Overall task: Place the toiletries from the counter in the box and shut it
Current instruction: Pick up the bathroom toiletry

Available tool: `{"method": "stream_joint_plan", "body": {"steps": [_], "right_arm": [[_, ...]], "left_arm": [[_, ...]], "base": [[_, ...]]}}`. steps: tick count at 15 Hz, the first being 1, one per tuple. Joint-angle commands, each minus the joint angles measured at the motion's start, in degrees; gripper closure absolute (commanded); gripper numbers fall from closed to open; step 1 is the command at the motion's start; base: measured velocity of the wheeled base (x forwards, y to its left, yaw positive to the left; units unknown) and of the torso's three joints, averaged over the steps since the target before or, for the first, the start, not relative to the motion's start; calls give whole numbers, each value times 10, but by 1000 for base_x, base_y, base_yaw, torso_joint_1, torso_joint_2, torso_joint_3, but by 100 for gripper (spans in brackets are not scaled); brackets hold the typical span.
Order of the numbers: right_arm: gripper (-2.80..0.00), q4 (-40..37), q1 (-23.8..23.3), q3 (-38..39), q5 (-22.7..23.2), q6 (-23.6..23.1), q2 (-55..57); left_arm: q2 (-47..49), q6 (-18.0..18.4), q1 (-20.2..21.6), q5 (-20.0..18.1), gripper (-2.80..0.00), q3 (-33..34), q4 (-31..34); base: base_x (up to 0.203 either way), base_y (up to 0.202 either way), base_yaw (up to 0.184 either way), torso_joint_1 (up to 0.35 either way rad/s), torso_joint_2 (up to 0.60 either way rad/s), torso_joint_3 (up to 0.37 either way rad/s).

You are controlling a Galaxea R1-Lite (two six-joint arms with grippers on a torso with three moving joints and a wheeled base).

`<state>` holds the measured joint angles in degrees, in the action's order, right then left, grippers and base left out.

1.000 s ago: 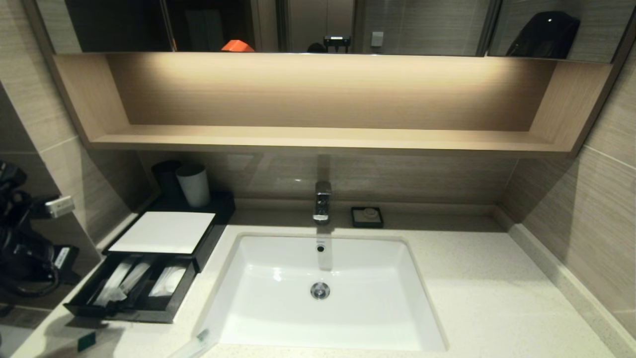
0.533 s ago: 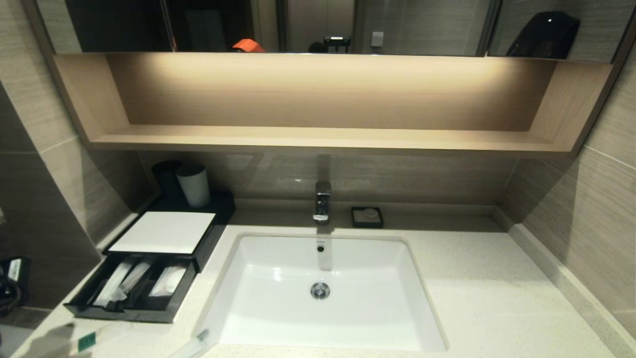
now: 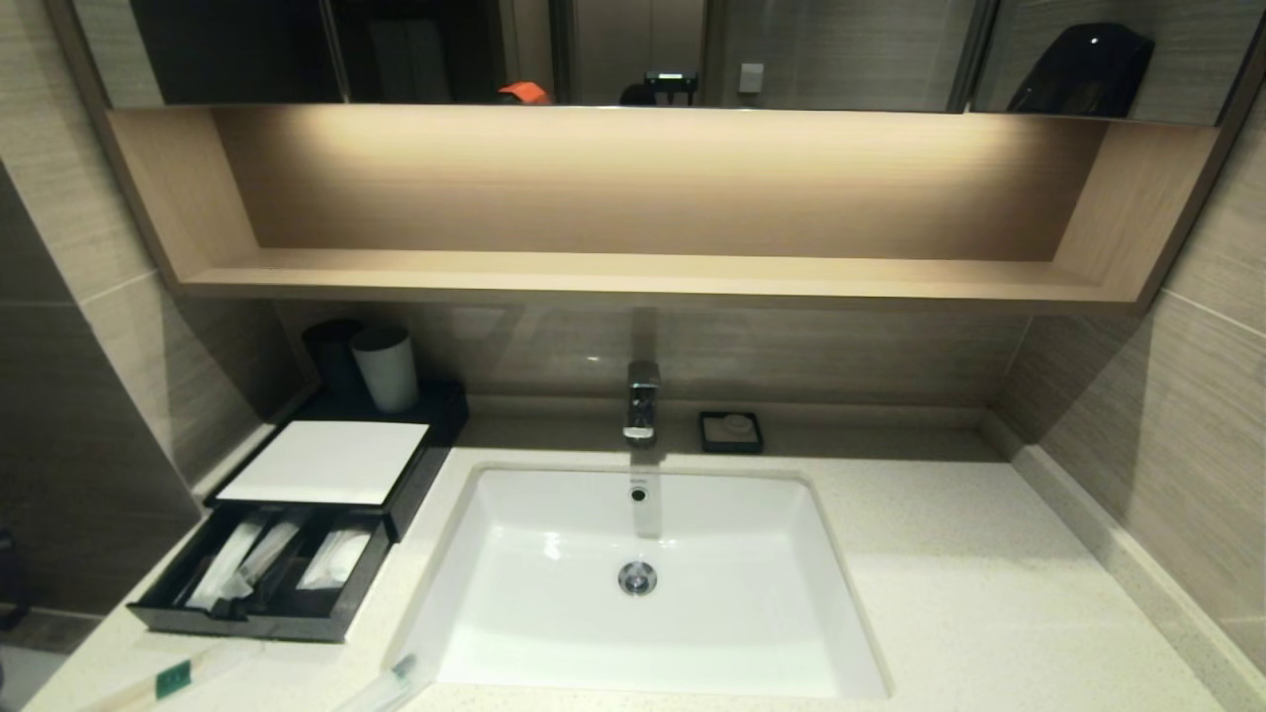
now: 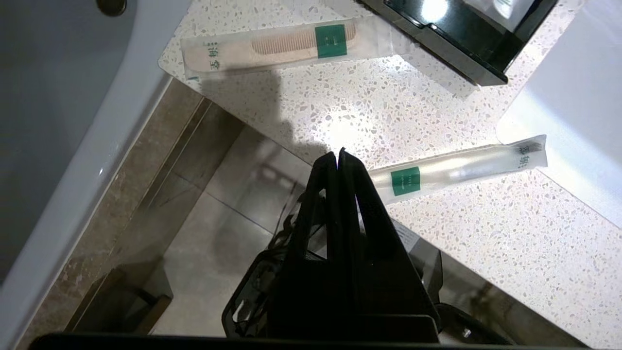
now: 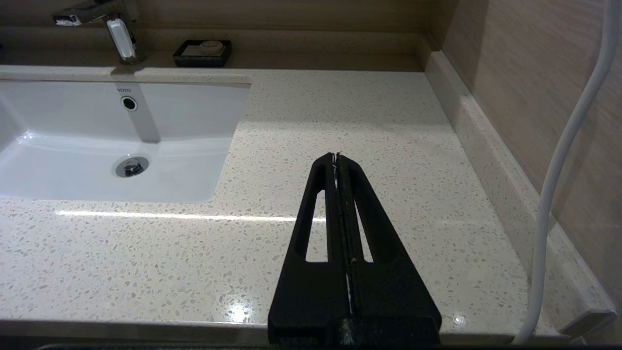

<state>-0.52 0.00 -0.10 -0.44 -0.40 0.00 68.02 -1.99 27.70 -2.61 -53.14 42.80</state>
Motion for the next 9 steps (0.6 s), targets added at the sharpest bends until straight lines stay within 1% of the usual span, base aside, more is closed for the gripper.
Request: {"method": "stream_joint_plan", "body": {"steps": [1,3,4,5,7,9], "right_arm": [[0,0,0,0,0,0,0],[0,0,0,0,0,0,0],[0,0,0,0,0,0,0],[0,0,0,0,0,0,0],[0,0,0,0,0,0,0],[0,0,0,0,0,0,0]], "left_arm": [[-79,14,0,-2,0,1,8],[-112,47,-5,-3,0,-5,10],[-120,77,-9,-4,0,-7,9],[-121,99,-13,-4,0,-6,10],[-112,109,-15,0,0,5,6],[-78,117,-19,3,0,10,1]], "base": [[0,0,0,0,0,0],[0,0,0,0,0,0],[0,0,0,0,0,0],[0,0,0,0,0,0],[0,0,0,0,0,0],[0,0,0,0,0,0]]}}
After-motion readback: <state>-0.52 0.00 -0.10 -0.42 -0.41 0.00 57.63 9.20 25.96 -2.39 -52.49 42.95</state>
